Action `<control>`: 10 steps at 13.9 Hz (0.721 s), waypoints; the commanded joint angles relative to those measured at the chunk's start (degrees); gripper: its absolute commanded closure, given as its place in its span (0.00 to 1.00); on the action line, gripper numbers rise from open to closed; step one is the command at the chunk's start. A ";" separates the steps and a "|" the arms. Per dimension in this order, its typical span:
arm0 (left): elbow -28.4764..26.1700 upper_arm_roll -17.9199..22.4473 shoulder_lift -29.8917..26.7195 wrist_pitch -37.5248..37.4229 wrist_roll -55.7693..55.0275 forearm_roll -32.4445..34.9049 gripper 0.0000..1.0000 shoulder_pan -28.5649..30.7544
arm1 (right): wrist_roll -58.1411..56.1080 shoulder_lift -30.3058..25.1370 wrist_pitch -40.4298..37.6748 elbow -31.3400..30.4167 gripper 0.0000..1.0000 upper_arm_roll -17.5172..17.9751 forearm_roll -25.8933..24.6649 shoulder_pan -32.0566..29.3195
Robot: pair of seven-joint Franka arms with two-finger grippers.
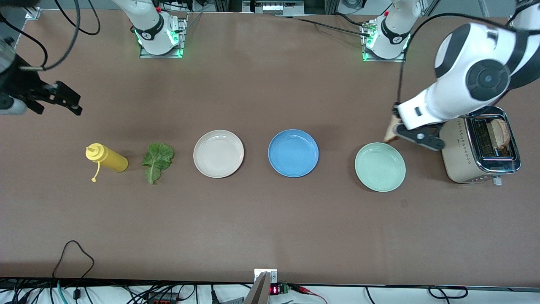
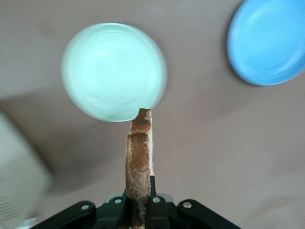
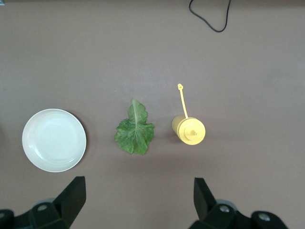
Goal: Make sandwich in blue plate with both arms
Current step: 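Carry the bread to the blue plate while the right gripper reaches the lettuce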
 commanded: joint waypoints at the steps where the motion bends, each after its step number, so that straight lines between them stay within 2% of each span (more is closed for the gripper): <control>1: 5.30 -0.62 7.40 -0.88 -2.05 -10.39 0.99 -0.13 | 0.74 1.81 3.83 -3.53 0.00 0.40 0.48 0.61; 3: 6.62 -0.62 12.66 0.35 -2.31 -21.53 0.99 -0.39 | 0.73 3.92 7.16 -6.42 0.00 0.40 0.48 1.67; 4: 6.28 -0.53 15.30 2.18 -1.53 -26.38 1.00 -0.31 | 0.74 4.36 11.71 -9.31 0.00 0.40 0.48 1.67; 6: 5.84 -0.62 18.91 7.62 -0.39 -29.49 1.00 -0.30 | 0.56 6.11 19.63 -14.24 0.00 0.40 0.48 1.76; 8: 4.70 -0.62 22.17 14.47 3.20 -35.96 1.00 -0.48 | 0.47 10.06 22.29 -14.70 0.00 0.49 0.48 2.55; 10: 1.81 -0.71 23.94 21.94 12.32 -43.44 1.00 -1.53 | 0.65 13.32 23.44 -14.61 0.00 0.49 0.48 3.69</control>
